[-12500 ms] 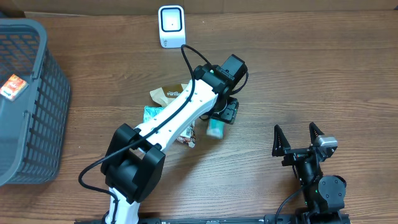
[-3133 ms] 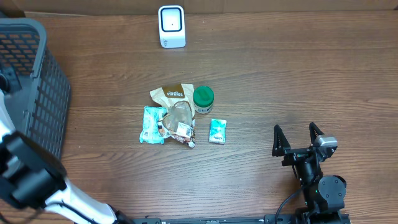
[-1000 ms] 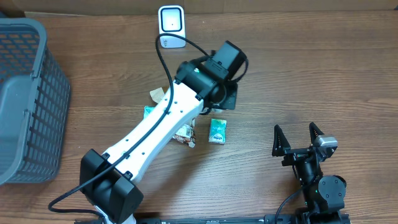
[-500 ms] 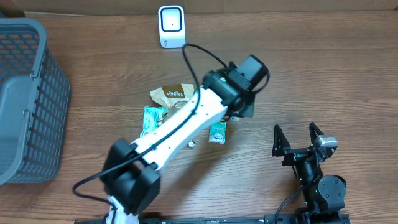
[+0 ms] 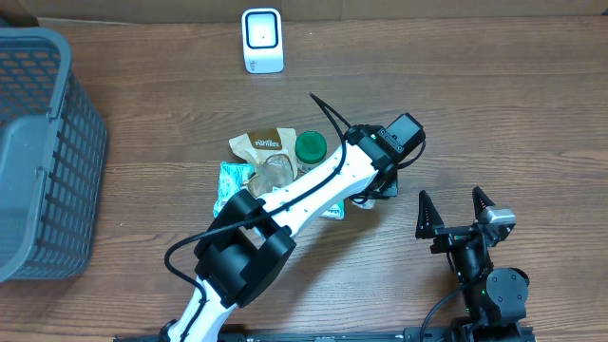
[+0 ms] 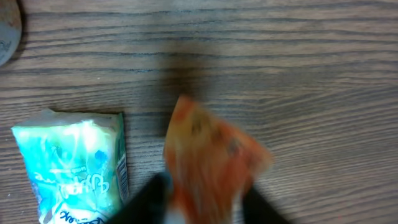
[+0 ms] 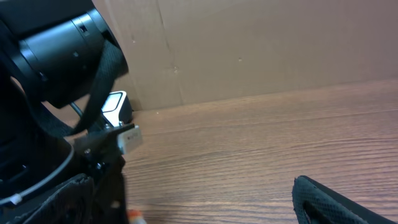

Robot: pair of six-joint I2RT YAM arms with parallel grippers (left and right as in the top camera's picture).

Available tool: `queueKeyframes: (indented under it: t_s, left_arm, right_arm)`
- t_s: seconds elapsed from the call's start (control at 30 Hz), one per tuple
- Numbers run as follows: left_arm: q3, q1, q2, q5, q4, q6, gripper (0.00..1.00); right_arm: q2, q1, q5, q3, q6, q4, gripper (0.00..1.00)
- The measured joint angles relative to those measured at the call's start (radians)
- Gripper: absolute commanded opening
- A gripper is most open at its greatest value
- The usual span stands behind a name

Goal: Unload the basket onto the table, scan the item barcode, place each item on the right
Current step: 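Carry the orange box out and place it right of the green box, then open the left gripper and withdraw it toward the basket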

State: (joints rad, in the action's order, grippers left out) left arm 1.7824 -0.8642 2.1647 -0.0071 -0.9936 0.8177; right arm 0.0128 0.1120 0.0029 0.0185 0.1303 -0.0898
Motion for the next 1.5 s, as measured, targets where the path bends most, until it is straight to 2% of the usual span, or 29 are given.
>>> queueKeyframes:
  t_s: [0.37, 0.57, 0.77, 0.9, 1.03, 1.2, 1.5]
  left_arm:
    - [0.011, 0.014, 0.005, -0.042, 0.013, -0.064, 1.00]
    - [0.132, 0.047, -0.005, -0.051, -0.072, -0.185, 0.99]
    - [0.263, 0.105, -0.117, -0.088, -0.236, -0.304, 1.00]
    - [0.297, 0.202, -0.227, -0.101, -0.304, -0.377, 1.00]
    - [0.306, 0.354, -0.294, -0.103, -0.368, -0.426, 1.00]
    - [0.306, 0.534, -0.297, -0.092, -0.403, -0.494, 1.00]
    - [0.306, 0.795, -0.297, 0.041, -0.406, -0.684, 1.00]
  right_arm:
    - [0.000, 0.000, 0.000, 0.000, 0.000, 0.000, 1.00]
    - [0.000, 0.000, 0.000, 0.000, 0.000, 0.000, 1.00]
    - [0.000, 0.000, 0.000, 0.000, 0.000, 0.000, 1.00]
    - [0.000, 0.000, 0.000, 0.000, 0.000, 0.000, 1.00]
    - [0.000, 0.000, 0.000, 0.000, 0.000, 0.000, 1.00]
    - [0.000, 0.000, 0.000, 0.000, 0.000, 0.000, 1.00]
    - [0.000, 0.000, 0.000, 0.000, 0.000, 0.000, 1.00]
